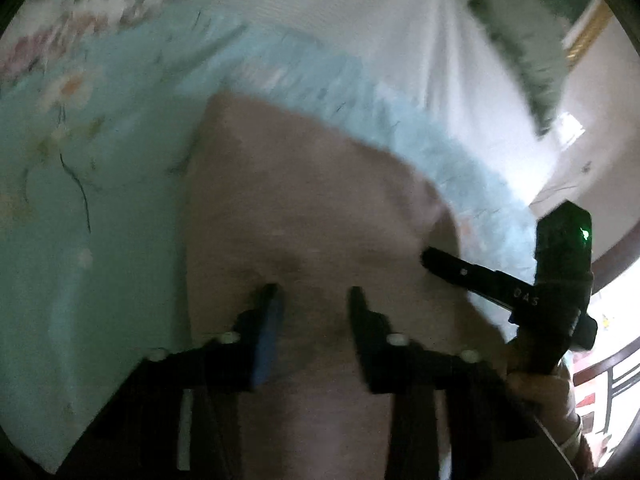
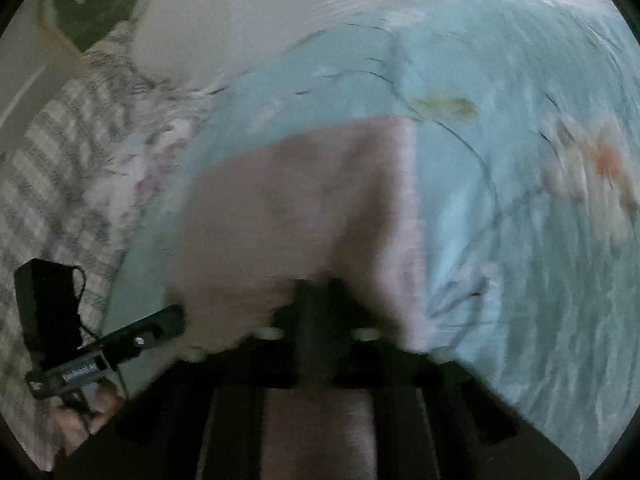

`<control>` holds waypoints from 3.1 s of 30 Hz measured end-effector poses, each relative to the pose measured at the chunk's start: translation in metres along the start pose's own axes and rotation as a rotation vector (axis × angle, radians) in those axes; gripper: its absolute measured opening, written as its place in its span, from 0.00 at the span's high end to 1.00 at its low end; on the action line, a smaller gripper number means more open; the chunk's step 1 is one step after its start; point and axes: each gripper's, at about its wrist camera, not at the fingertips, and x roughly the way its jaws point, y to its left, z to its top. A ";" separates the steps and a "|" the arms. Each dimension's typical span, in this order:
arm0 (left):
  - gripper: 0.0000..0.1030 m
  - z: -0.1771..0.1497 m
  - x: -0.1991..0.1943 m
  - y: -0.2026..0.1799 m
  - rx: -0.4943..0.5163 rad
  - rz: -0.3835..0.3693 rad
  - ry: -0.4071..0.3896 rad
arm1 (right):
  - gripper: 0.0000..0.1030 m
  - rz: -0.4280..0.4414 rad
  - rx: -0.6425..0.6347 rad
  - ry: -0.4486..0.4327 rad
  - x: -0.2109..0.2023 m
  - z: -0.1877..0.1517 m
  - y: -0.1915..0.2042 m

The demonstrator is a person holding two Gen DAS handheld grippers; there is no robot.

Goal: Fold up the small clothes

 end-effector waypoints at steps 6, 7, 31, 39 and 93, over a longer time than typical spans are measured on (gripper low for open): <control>0.83 0.001 -0.001 0.014 -0.031 -0.036 0.000 | 1.00 0.023 0.014 -0.017 -0.008 -0.001 -0.003; 0.83 0.001 -0.003 0.013 -0.028 -0.033 -0.001 | 1.00 0.010 0.010 -0.017 -0.011 -0.003 0.001; 0.74 -0.133 -0.072 -0.015 0.141 0.010 0.006 | 0.97 0.015 0.001 0.014 -0.077 -0.126 0.002; 0.72 -0.138 -0.068 -0.021 0.187 0.048 -0.004 | 0.97 -0.080 -0.099 0.014 -0.077 -0.130 0.012; 0.19 -0.171 -0.141 -0.029 0.279 0.395 -0.092 | 0.06 -0.258 -0.326 0.027 -0.146 -0.194 0.076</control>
